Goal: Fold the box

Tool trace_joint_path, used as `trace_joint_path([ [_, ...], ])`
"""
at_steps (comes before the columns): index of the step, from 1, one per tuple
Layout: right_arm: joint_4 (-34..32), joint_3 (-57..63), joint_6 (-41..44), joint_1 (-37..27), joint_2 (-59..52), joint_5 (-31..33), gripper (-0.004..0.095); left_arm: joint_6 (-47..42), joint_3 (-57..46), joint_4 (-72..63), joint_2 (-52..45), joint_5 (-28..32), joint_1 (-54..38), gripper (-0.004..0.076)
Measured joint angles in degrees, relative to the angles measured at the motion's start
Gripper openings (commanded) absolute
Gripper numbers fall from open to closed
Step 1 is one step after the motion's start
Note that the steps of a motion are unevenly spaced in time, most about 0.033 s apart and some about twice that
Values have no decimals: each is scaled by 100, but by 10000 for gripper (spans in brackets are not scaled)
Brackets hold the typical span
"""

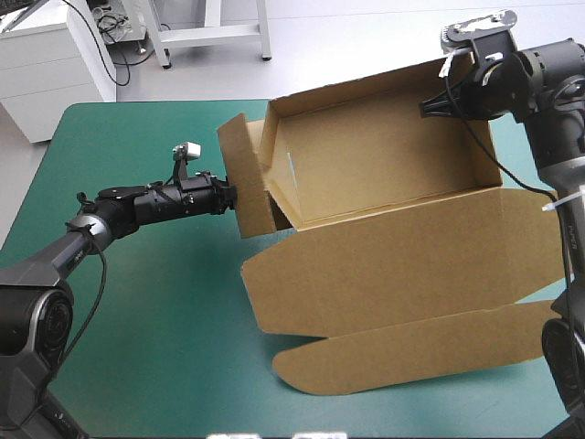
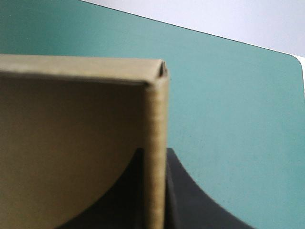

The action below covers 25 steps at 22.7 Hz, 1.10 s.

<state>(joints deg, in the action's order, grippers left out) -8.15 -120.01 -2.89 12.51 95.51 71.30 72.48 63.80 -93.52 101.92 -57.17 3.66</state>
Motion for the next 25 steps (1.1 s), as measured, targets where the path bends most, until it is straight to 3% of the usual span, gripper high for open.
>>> trace_joint_path([
  [3, 30, 0, -5, 6, 0, 7, -20, 153, 0, -169, 0, -653, 0, 475],
  [6, 58, 0, -10, 10, 6, 12, -20, 210, 0, -210, 0, -895, 0, 475],
  [25, 63, 0, 13, 17, 410, 12, -20, -32, 0, 153, -718, -955, -470, 443],
])
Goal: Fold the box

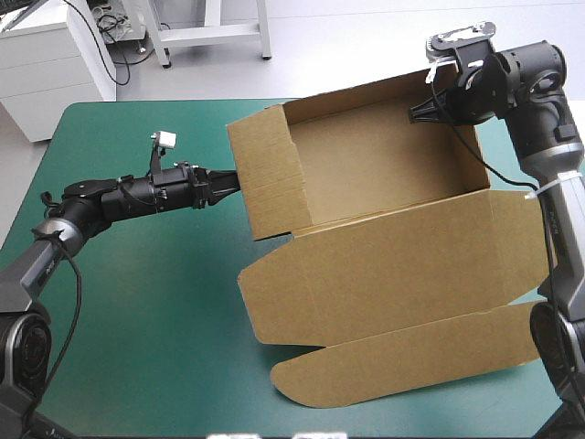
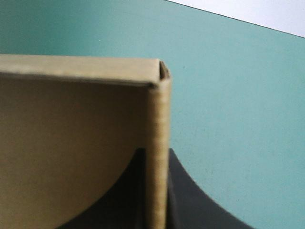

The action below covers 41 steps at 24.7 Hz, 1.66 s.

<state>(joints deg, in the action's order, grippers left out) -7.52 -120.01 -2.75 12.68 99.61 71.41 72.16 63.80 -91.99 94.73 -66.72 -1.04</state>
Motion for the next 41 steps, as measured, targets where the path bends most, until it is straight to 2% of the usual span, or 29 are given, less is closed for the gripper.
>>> trace_joint_path([
  [4, 40, 0, 41, 0, 122, 0, -20, 42, 0, -265, -210, -76, 0, 443],
  [11, 114, 0, 46, 0, 139, 0, -20, -79, 0, -344, -222, -84, 37, 489],
  [29, 232, 0, 51, 0, 143, 0, -20, -571, 126, -374, -399, -84, 435, 475],
  [33, 278, 0, 197, 76, 143, 0, -16, -1364, 658, 163, -408, 393, 669, 474],
  [36, 160, 0, 308, 274, 151, -6, -16, -2443, 1134, 1456, -408, 1134, 996, 473],
  [39, 2, 0, 494, 421, 189, -9, -16, -3336, 1444, 2437, -408, 1678, 1252, 410],
  [41, -77, 0, 610, 523, 189, -9, -16, -4090, 1675, 3212, -408, 1916, 1427, 400],
])
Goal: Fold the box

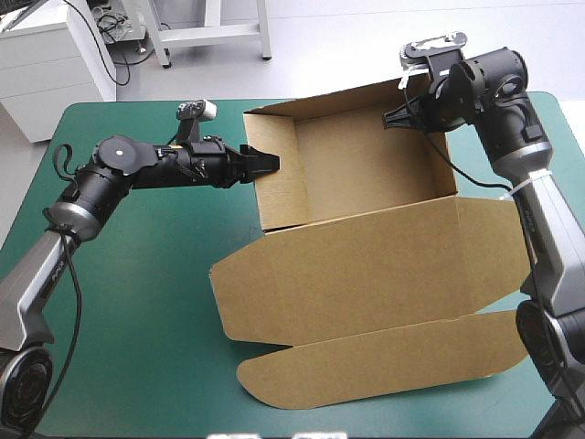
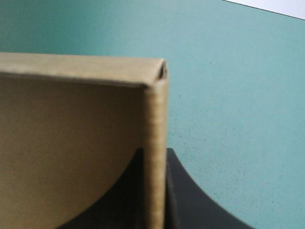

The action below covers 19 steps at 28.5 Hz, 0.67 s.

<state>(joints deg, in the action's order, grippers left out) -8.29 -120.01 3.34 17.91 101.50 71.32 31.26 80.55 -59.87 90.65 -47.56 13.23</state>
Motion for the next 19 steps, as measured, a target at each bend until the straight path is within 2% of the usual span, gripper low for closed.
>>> trace_joint_path([
  [5, -207, 0, 289, 302, 55, 0, -16, -1508, 554, 1864, 0, 43, 307, 398],
  [7, -220, 0, 430, 413, 141, -4, -16, -2026, 723, 2564, 0, 0, 410, 363],
  [12, -234, 0, 699, 658, 389, -4, -16, -3126, 1041, 4099, 130, -273, 646, 216],
  [17, -327, 0, 843, 685, 623, -4, -16, -3598, 1357, 4799, 641, -456, 826, -8],
  [19, -393, 0, 869, 685, 709, -4, -16, -3704, 1519, 5016, 937, -536, 885, -8],
])
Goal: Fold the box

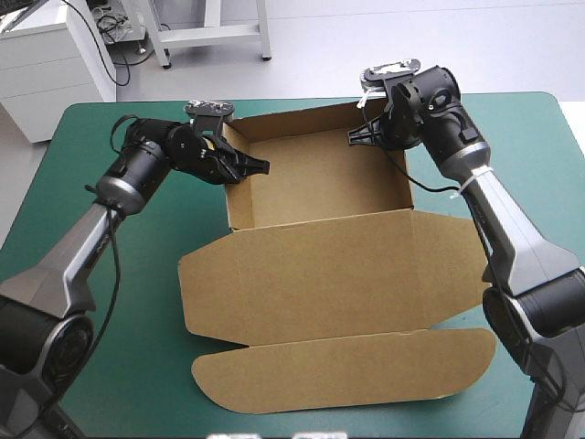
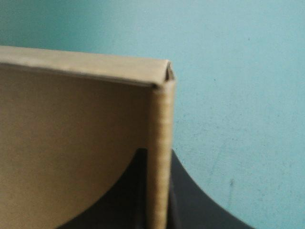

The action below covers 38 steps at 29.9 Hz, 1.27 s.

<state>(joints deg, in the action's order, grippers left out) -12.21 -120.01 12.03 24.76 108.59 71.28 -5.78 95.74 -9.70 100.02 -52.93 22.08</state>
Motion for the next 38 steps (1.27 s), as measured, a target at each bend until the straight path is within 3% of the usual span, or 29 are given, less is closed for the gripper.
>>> trace_joint_path([
  [17, -22, 5, 166, -86, 1383, -6, -20, -480, 1724, 691, 2111, -1288, 118, -8],
  [28, 1112, -106, -188, -726, 1886, -69, -17, -492, 1901, 842, 2425, -1211, 188, 6],
  [32, 1190, -112, -250, -780, 1889, -56, 66, -373, 1920, 855, 2443, -1228, 199, 141],
  [36, 1264, -112, -550, -804, 1893, -53, 297, 45, 1920, 829, 2468, -1207, 211, 395],
  [38, 1340, -112, -655, -812, 1893, -53, 441, 192, 1940, 767, 2472, -1072, 211, 459],
])
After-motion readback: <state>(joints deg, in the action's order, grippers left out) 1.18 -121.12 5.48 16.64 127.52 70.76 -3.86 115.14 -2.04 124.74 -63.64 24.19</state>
